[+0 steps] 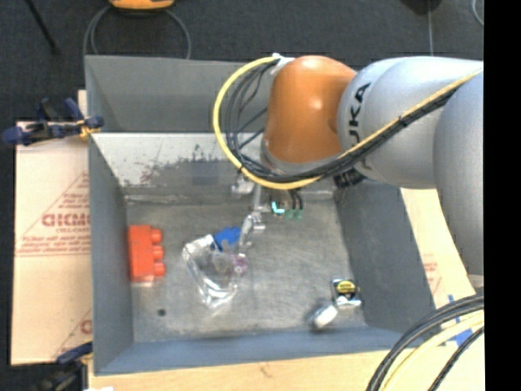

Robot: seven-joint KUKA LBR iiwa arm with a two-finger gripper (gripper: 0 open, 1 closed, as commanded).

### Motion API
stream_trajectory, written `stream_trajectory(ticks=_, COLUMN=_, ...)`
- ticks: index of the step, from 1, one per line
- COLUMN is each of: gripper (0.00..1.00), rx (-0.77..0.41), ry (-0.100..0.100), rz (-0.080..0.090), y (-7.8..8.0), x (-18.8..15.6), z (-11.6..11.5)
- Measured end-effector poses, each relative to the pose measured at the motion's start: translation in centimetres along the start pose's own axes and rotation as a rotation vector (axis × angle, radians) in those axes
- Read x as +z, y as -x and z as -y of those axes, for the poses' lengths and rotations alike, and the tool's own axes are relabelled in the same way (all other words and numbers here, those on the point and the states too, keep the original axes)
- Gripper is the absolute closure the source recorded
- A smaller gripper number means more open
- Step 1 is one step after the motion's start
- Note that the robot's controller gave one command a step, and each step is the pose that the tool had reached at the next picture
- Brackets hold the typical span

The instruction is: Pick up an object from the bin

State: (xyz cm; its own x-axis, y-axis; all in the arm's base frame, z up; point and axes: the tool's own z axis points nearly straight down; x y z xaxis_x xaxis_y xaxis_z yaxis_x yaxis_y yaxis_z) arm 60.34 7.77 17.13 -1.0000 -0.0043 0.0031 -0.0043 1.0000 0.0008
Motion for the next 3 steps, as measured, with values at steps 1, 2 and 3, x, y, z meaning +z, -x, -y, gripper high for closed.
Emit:
stream_trajectory(ticks=1, gripper=0.0, rx=-0.222, ry=0.0, rz=0.009, y=3.8, x=8.5, z=-1.2)
stream_trajectory(ticks=2, gripper=1.0, rx=-0.218, ry=0.001, rz=0.008, y=3.8, x=8.7, z=-1.2)
stream_trajectory(ticks=3, gripper=1.0, rx=-0.203, ry=0.0, rz=0.018, y=5.4, x=-7.8, z=-2.3)
